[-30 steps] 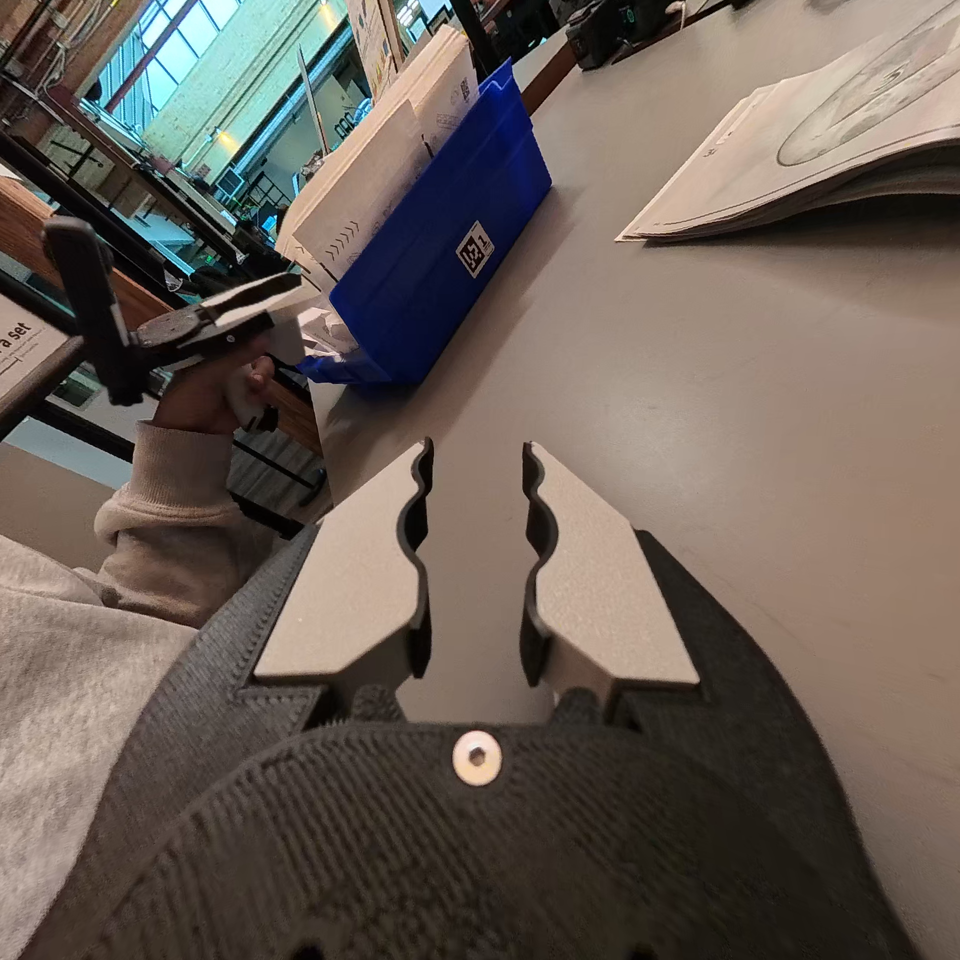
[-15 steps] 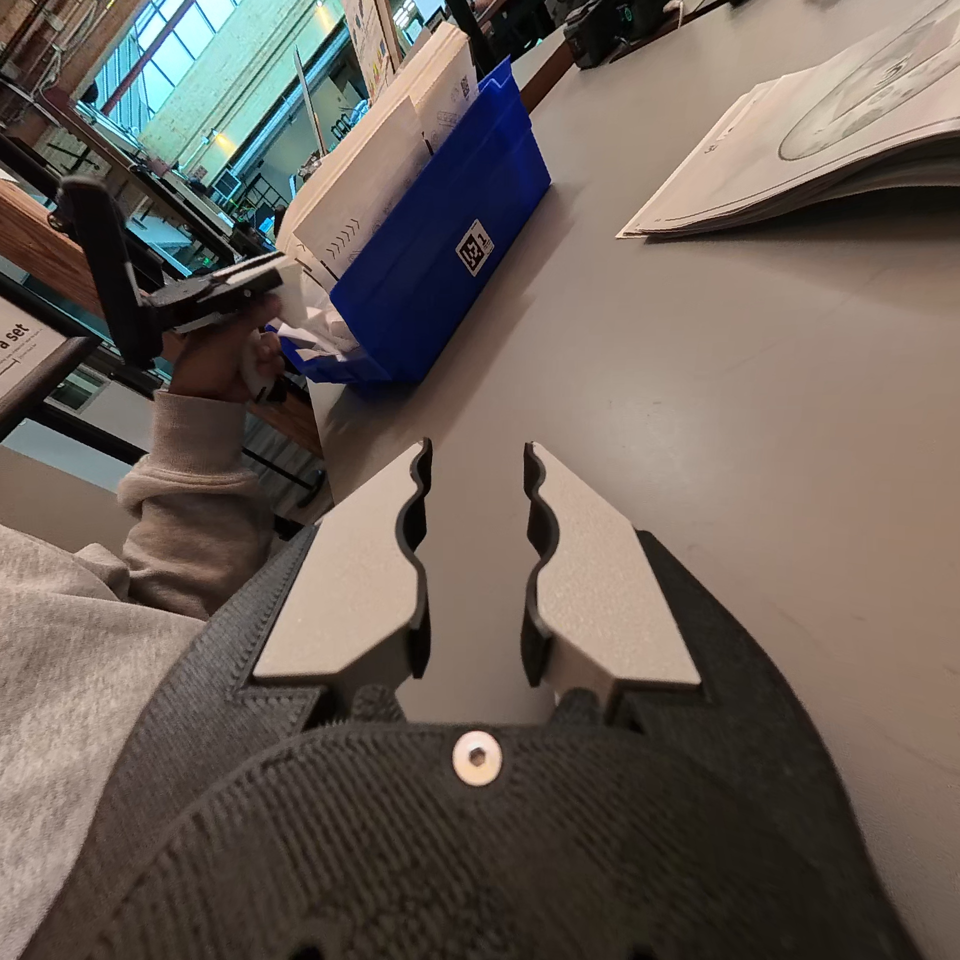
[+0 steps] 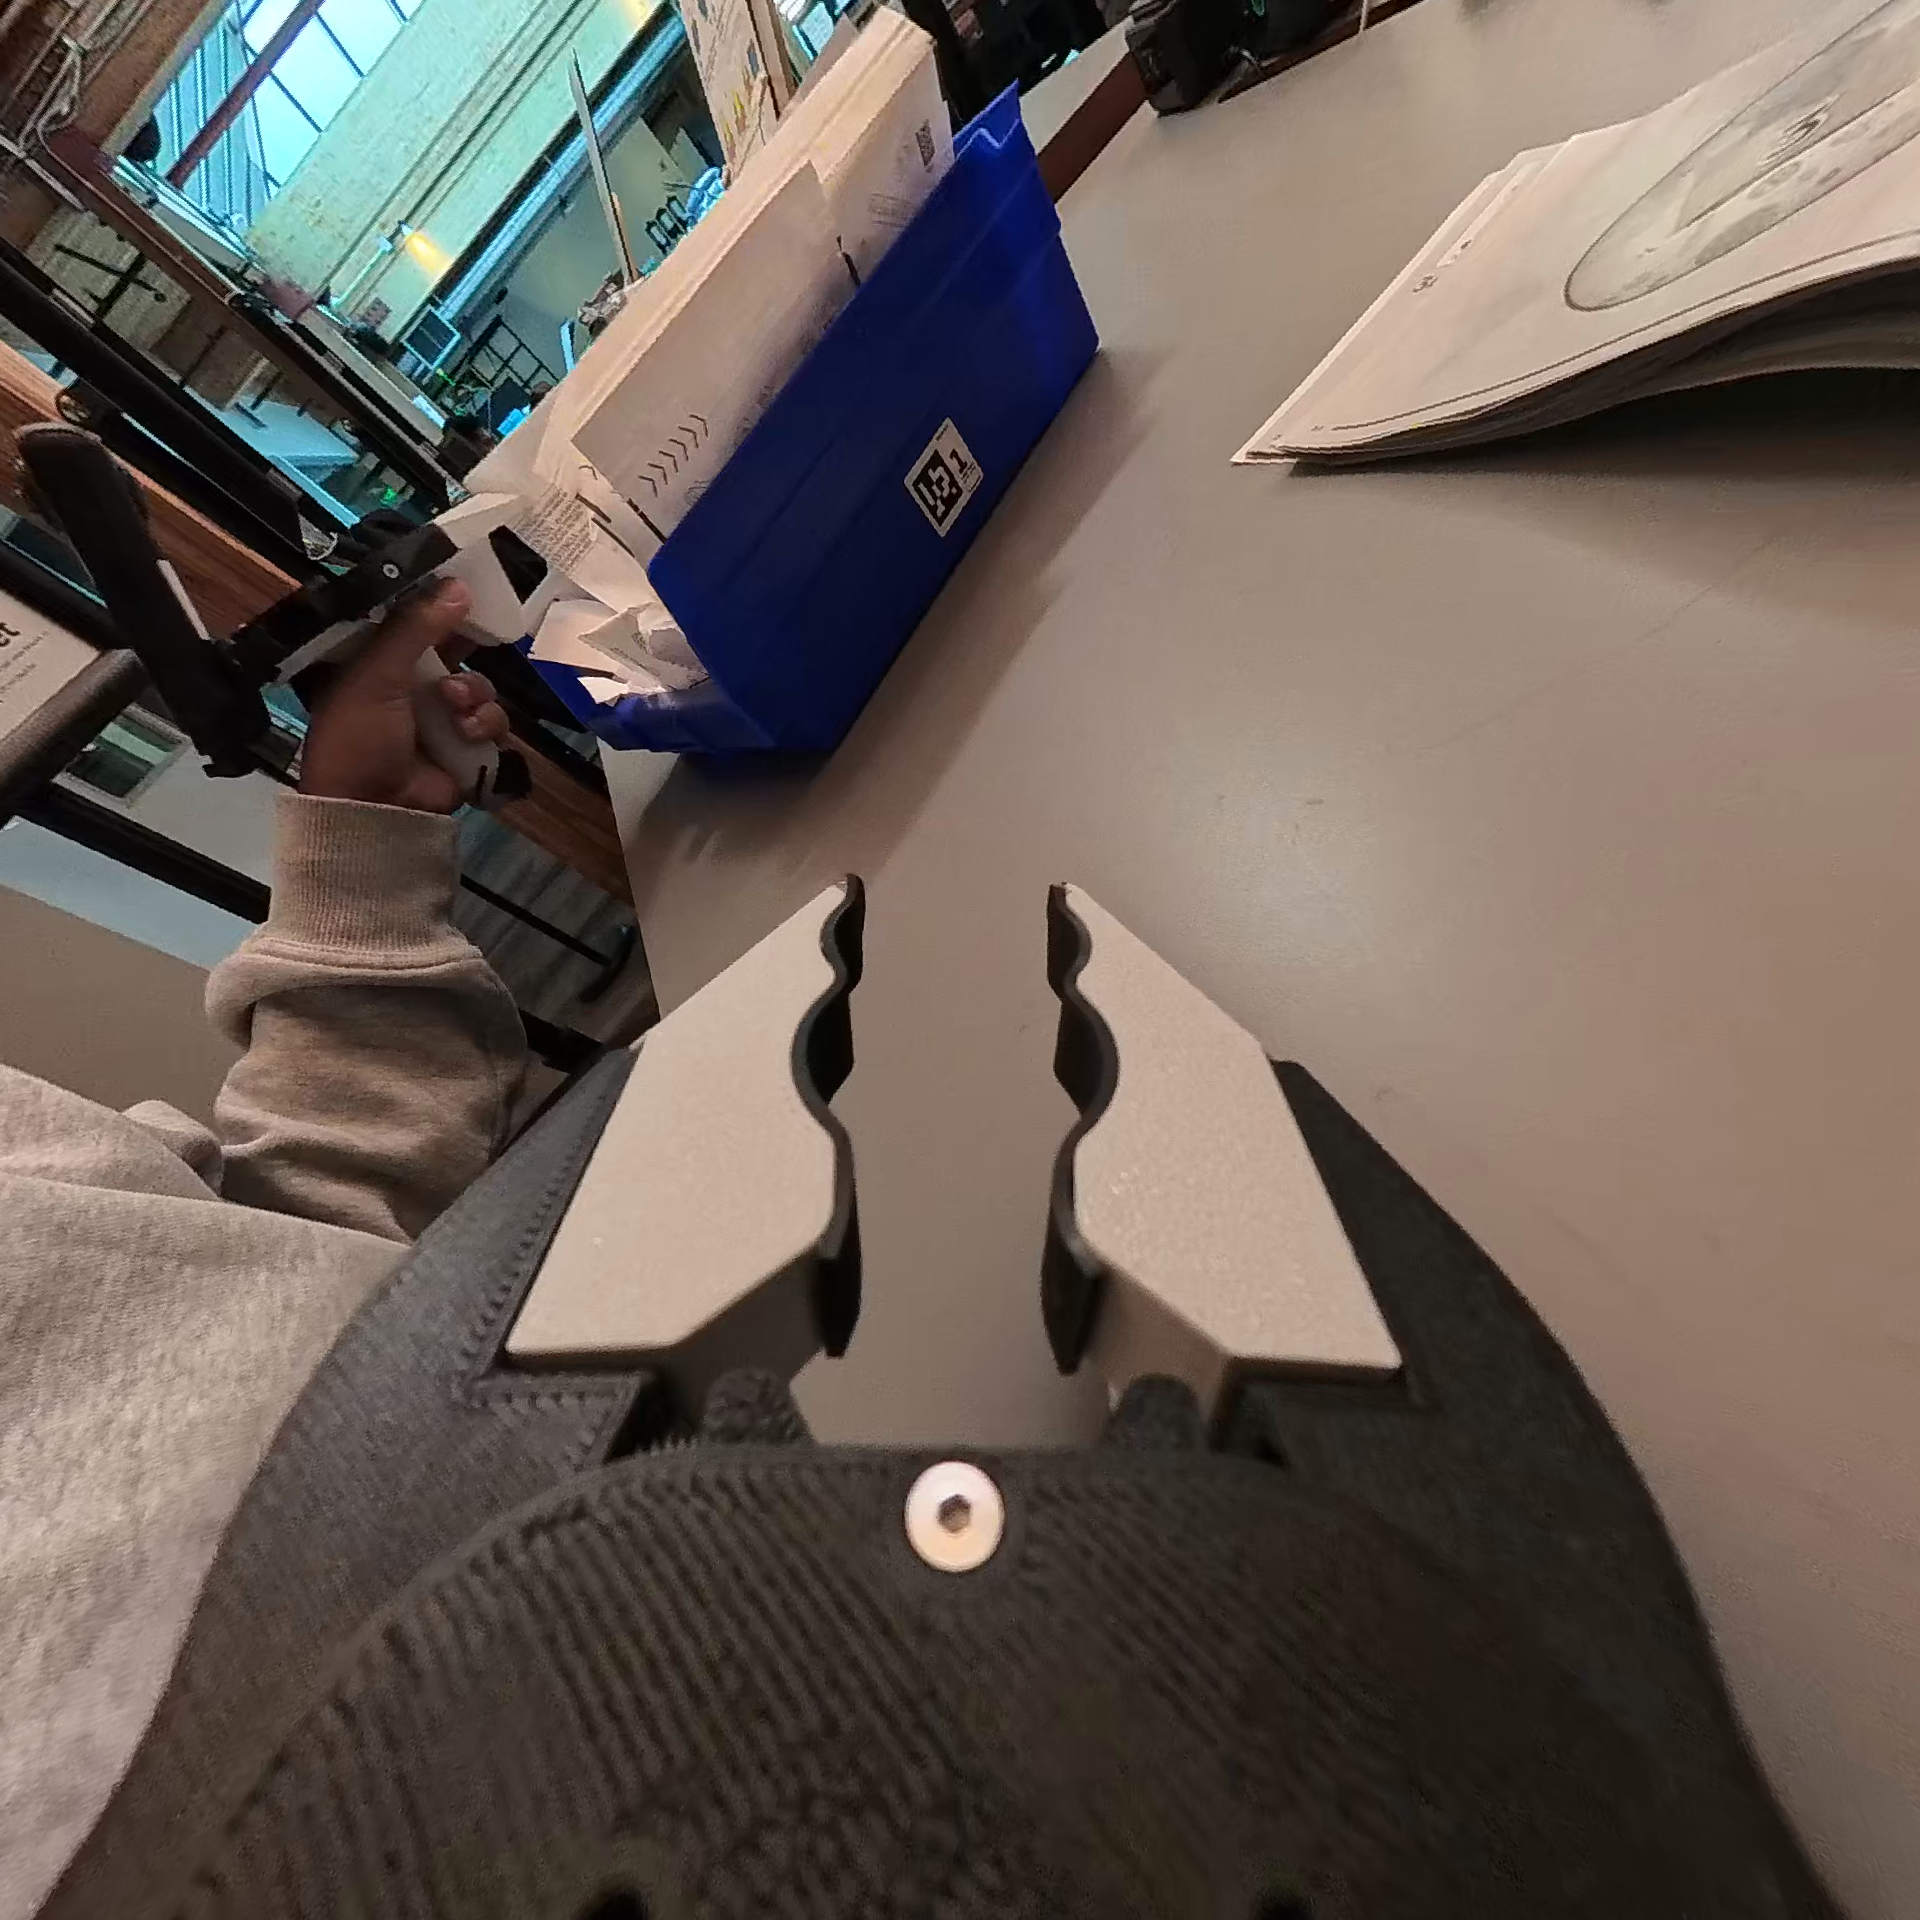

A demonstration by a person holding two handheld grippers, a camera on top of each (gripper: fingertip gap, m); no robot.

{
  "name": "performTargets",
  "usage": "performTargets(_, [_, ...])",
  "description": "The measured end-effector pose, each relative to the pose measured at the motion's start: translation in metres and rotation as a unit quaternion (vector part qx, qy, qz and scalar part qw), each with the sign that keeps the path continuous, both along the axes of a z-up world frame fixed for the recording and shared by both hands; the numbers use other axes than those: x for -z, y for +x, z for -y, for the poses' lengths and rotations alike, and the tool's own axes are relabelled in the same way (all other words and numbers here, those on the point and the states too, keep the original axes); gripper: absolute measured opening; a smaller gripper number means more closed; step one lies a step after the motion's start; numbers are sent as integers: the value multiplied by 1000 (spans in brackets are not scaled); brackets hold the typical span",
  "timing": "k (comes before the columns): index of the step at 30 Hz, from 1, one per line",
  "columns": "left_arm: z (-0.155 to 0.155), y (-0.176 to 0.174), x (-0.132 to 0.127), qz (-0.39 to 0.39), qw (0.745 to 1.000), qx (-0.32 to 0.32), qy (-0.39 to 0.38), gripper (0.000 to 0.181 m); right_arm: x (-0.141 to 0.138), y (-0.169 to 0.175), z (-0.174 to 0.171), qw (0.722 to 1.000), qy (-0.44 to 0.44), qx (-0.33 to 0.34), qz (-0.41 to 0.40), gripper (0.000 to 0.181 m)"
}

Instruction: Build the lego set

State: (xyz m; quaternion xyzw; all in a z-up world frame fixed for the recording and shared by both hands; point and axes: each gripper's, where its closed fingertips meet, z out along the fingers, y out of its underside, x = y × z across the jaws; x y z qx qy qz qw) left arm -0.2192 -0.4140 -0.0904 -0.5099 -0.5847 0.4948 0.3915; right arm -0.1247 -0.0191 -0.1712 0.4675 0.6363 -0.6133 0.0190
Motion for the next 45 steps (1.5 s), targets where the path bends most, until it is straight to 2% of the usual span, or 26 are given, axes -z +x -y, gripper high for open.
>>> performTargets(3, [0, 1, -5, -12, 1000, -1, 0, 0, 0, 0, 0, 1000, 1, 2, -2, 34])
performTargets(7, [10, 14, -42, -114, 993, -33, -7, 0, 0, 1, 1, 1000, -2, 0, 1, 34])
performTargets(9, [9, 17, -49, -123, 992, -30, -12, 0, 0, 1, 1, 1000, -2, -2, 2, 34])
performTargets(14, [5, 16, -47, -122, 992, -24, -17, 0, 1, 1, 3, 1000, -1, -7, 6, 34])
performTargets(18, [-19, 8, -34, -70, 997, 36, -27, 3, 1, 1, 2, 1000, -3, -3, 4, 33])
performTargets(20, [-28, 2, -16, -15, 998, 54, -18, 50, 1, 1, 1, 1000, -6, -3, 7, 34])
performTargets(22, [-35, -4, 6, 43, 997, 66, -14, 71, 1, 1, 1, 1000, -7, -4, 8, 34])
performTargets(23, [-35, -6, 13, 55, 996, 64, -20, 70, 1, 1, 1, 1000, -7, -5, 8, 33])
performTargets(28, [-26, -8, 25, 87, 993, 22, -72, 35, -1, 0, 0, 1000, -10, 1, 3, 33])
performTargets(31, [-34, -7, 19, 76, 992, 39, -93, 0, -1, 0, -2, 1000, -18, 3, 7, 34])
performTargets(36, [-35, -2, -15, 8, 995, 36, -89, 0, -1, 0, -2, 1000, -18, 2, 8, 34])
performTargets(41, [-31, 19, -72, -126, 986, 3, -112, 0, 0, -1, -2, 1000, -20, 1, 11, 33])
performTargets(45, [-29, 28, -87, -155, 981, -11, -115, 0, -1, -1, -1, 1000, -19, 0, 10, 34])
